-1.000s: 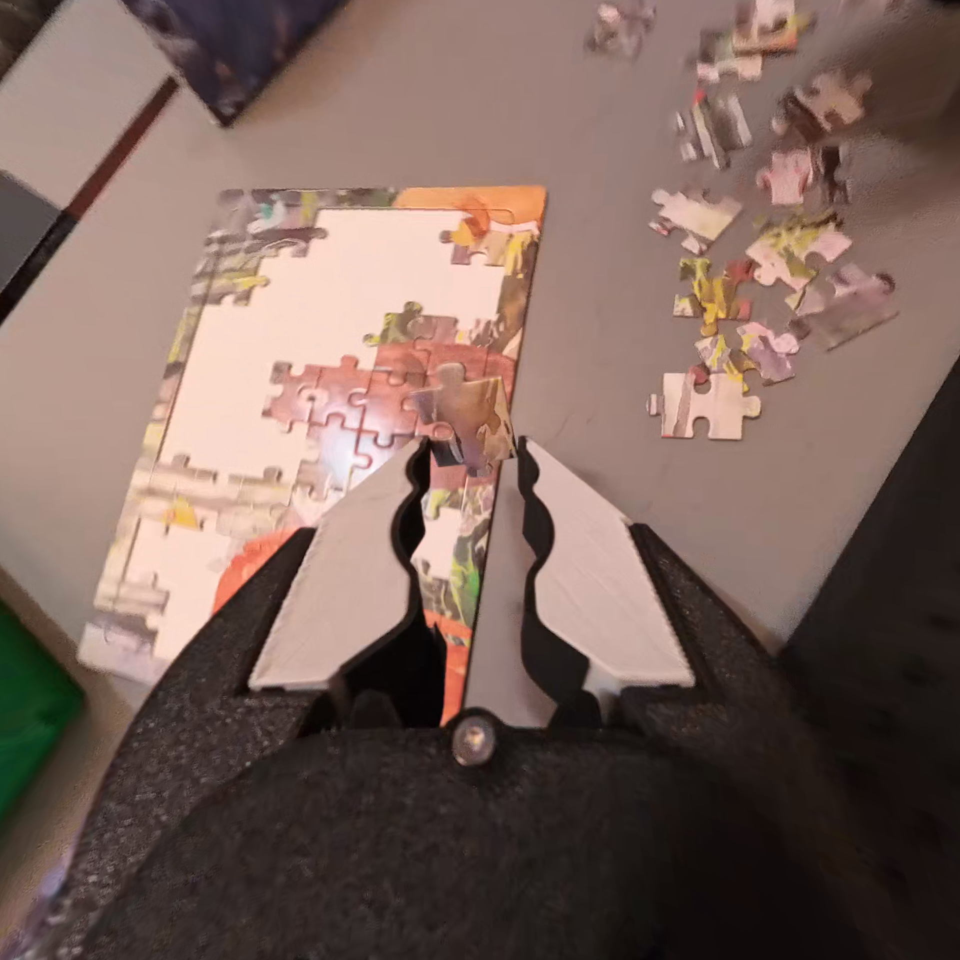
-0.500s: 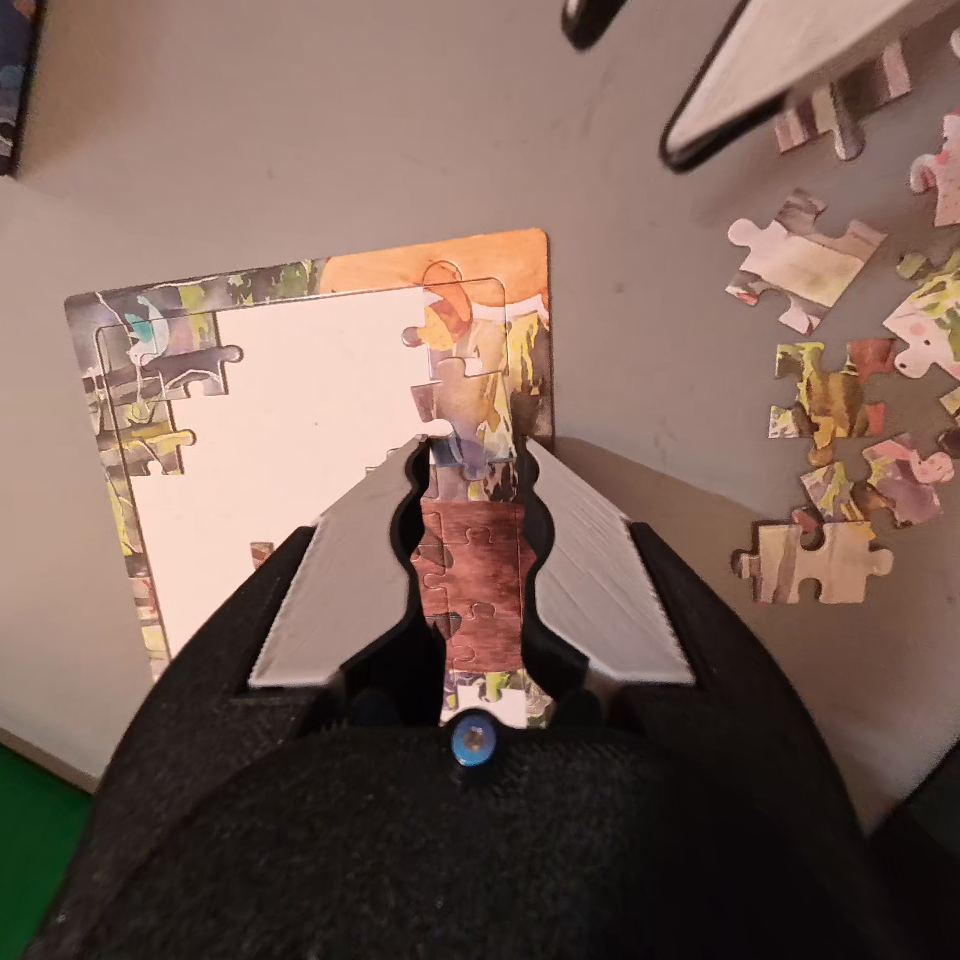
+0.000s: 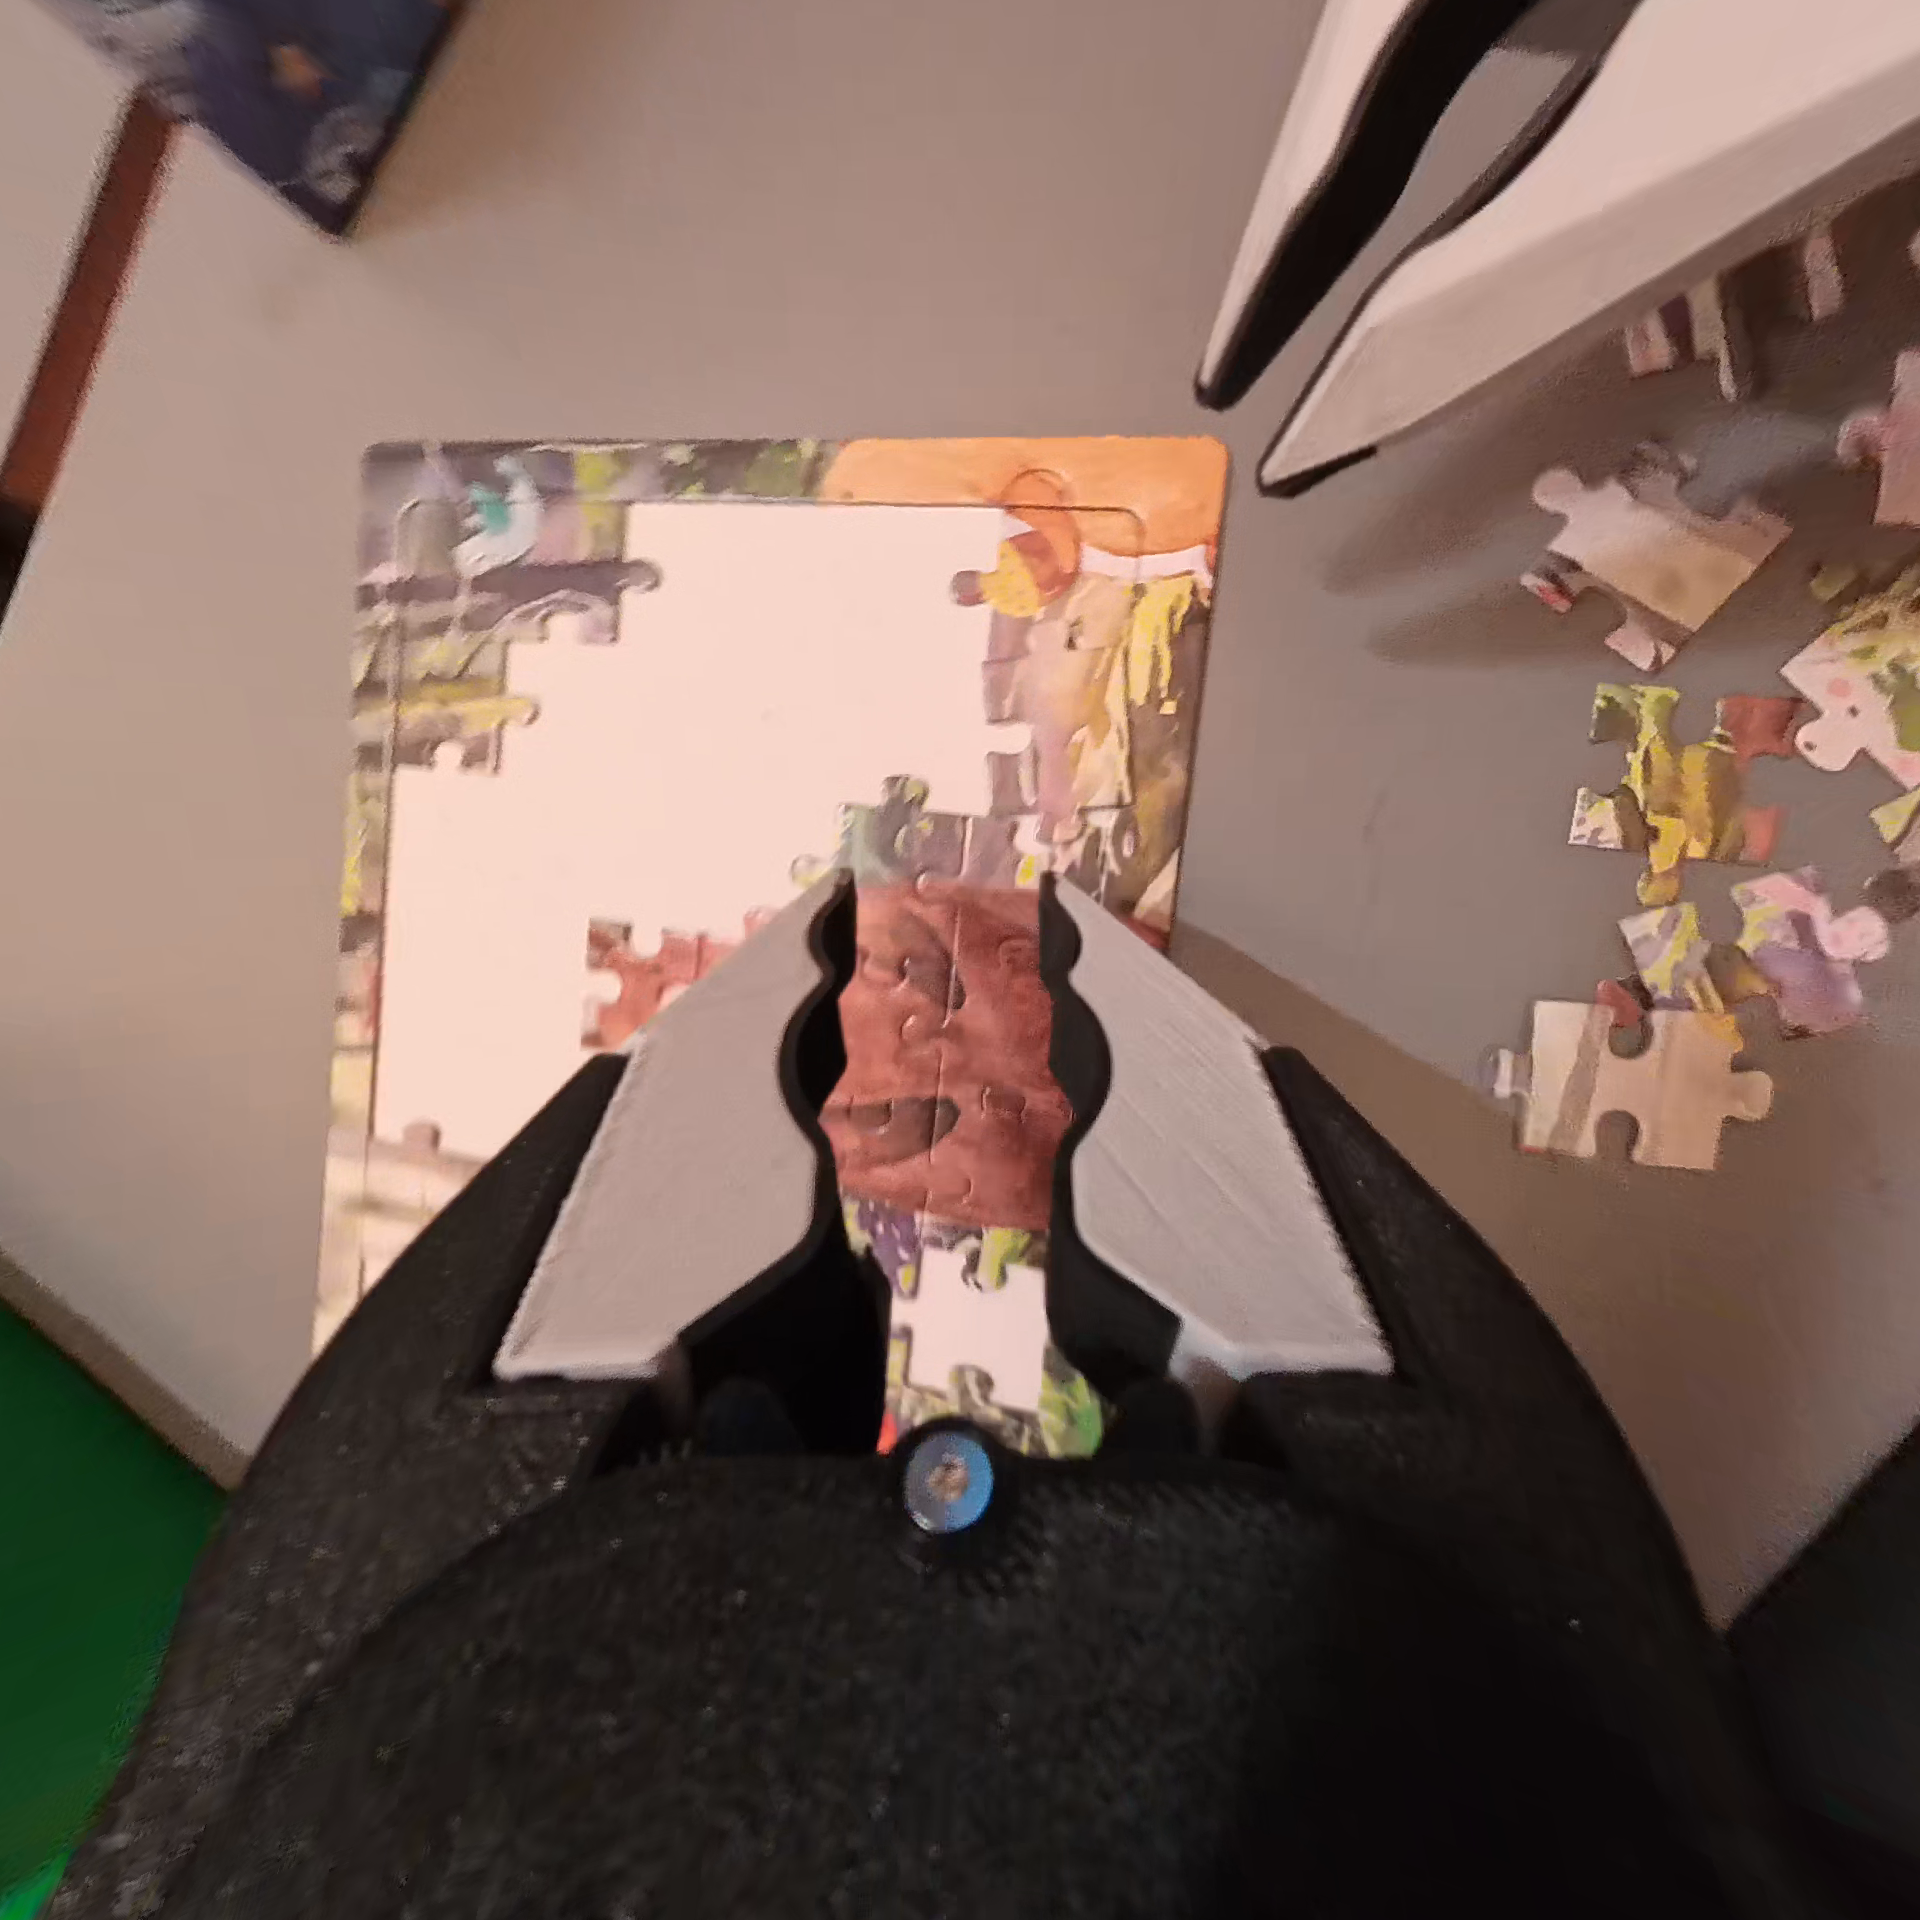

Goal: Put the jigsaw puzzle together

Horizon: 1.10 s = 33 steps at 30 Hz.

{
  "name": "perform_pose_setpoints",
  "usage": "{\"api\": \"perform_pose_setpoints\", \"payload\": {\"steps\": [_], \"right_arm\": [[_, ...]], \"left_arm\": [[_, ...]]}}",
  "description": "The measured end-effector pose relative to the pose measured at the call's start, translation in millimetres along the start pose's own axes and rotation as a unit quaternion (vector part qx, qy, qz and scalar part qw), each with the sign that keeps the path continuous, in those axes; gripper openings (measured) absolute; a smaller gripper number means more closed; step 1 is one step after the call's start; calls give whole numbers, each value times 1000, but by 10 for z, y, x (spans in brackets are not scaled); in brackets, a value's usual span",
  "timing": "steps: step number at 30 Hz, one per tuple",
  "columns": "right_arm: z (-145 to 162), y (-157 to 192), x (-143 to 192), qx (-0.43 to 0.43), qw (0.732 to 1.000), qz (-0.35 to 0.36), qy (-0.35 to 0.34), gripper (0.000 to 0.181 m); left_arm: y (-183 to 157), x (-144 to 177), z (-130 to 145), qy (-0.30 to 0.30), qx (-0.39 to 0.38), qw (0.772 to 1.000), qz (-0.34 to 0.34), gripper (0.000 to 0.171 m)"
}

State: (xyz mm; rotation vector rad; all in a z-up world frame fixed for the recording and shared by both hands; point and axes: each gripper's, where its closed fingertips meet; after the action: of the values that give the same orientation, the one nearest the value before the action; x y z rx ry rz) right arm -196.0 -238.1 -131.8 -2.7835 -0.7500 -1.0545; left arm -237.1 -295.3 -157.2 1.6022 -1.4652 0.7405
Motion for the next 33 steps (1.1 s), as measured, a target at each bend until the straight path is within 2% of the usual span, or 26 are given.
{"api": "perform_pose_setpoints", "payload": {"steps": [3, 6, 7, 11, 13, 16, 19, 23, 29, 33], "right_arm": [[9, -83, -138, 60, 997, 11, 55, 0], [64, 67, -294, 87, 989, -51, 104, 0], [78, 81, -337, 105, 987, -49, 111, 0], [11, 89, -463, 102, 991, -16, 80, 0], [-8, 92, -506, 80, 995, -5, 66, 0], [88, 54, -563, 74, 993, 26, 85, 0], [127, 138, -614, 50, 995, 20, 87, 0], [103, 139, -651, 21, 995, 51, 87, 0], [137, 151, -634, -6, 989, 104, 109, 0], [94, 156, -606, -9, 988, 111, 109, 0]], "left_arm": [[90, 193, 101, -48, 82, 995, -38, 23], [30, 242, 258, -89, 128, 987, -44, 16], [10, 243, 319, -99, 140, 984, -45, 15], [-128, 231, 490, -122, 167, 978, -29, 8], [-148, 223, 493, -137, 165, 976, -25, 2], [-230, 206, 418, -157, 172, 972, 10, 2], [-274, 168, 404, -153, 156, 976, 10, 2], [-280, 74, 496, -120, 145, 982, -3, 2], [-287, 64, 503, -125, 160, 979, 9, 1], [-286, 64, 503, -128, 164, 978, 12, 1]]}}
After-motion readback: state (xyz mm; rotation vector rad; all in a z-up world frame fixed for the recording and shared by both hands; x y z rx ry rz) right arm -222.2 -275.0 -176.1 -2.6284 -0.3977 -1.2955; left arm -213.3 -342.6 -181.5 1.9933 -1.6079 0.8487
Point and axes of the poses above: each gripper's, where its closed fingertips meet, x back along the fingers, z out of its underside, y = z × x across the jaws, and after that the axes turned 1 degree about z, right-handed
